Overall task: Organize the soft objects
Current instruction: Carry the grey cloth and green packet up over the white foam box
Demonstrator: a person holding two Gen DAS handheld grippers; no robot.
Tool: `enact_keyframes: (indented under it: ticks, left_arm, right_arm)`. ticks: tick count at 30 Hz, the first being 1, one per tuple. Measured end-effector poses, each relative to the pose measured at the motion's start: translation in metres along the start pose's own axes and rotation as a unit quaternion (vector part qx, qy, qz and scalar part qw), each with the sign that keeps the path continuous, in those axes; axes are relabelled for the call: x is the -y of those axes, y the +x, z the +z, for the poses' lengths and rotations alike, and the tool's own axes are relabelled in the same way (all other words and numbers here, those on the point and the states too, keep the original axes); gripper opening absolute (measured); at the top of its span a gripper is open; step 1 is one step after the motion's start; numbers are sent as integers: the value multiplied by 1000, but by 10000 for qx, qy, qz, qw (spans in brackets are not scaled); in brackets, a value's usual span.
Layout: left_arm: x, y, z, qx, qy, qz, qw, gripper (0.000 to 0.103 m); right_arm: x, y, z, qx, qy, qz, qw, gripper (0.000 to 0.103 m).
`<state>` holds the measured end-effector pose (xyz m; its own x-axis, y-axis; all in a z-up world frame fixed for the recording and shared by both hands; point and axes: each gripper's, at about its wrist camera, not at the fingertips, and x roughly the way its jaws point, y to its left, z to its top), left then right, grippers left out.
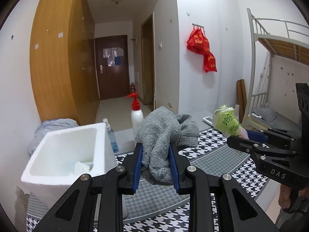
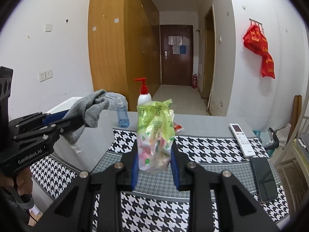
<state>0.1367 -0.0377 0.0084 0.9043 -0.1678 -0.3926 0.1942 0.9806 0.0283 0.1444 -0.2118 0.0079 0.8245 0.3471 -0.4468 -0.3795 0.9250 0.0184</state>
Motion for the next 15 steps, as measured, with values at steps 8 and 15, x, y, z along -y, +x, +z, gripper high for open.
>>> enact_keyframes:
  ticks: [8,15]
  left_arm:
    - [-10,-13,7,162,-39,175,9997,28]
    - [-16,-22,13,286,-82,266,9992,28]
  right_arm:
    - [-8,-1,11,186,-83,131,9997,33]
    - [-14,1,16,244,-179,239,9993,33]
